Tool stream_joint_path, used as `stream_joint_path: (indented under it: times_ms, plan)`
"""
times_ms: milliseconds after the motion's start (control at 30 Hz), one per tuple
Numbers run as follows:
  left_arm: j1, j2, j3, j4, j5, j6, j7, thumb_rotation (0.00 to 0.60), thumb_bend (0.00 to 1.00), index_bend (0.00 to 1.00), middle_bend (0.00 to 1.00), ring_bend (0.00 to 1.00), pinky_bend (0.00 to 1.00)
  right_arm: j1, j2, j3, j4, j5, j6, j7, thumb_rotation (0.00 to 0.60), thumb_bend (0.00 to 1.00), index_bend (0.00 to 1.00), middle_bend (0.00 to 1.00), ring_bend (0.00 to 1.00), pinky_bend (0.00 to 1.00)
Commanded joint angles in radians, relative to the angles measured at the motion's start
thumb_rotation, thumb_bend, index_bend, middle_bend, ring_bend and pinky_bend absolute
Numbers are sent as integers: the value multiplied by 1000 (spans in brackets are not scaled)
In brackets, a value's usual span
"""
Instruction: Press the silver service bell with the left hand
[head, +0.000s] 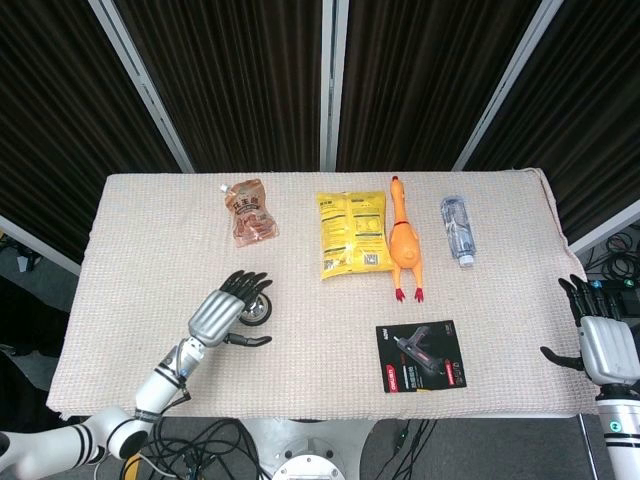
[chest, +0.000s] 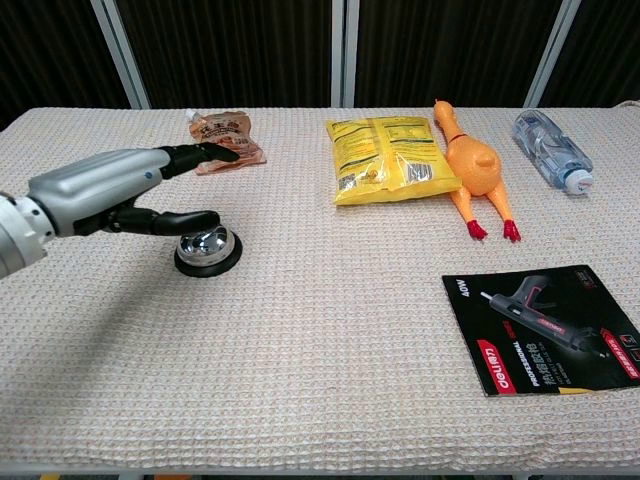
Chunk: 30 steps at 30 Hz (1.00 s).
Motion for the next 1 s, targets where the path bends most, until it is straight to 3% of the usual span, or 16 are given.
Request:
stream_joint_path:
  times_ms: [33, 467, 767, 1000]
  plan:
    - [-29, -41, -7, 34, -24, -34, -7, 60, 0, 30, 0, 0, 0, 2, 5, 3, -4, 3, -3, 4, 600, 0, 0, 0, 0, 0]
    - [-43, -128, 15, 141, -74, -58, -49, 61, 0, 30, 0, 0, 0, 33, 17, 15, -34, -37, -5, -17, 600, 0, 0, 0, 0, 0]
    - [-22, -205, 63, 305, -75, -56, -85, 63, 0, 30, 0, 0, 0, 35, 19, 15, -33, -23, -11, -19, 600, 0, 0, 0, 0, 0]
    - [-25, -220, 63, 343, -32, 12, -86, 63, 0, 30, 0, 0, 0, 35, 19, 15, -33, -23, -9, -12, 600, 0, 0, 0, 0, 0]
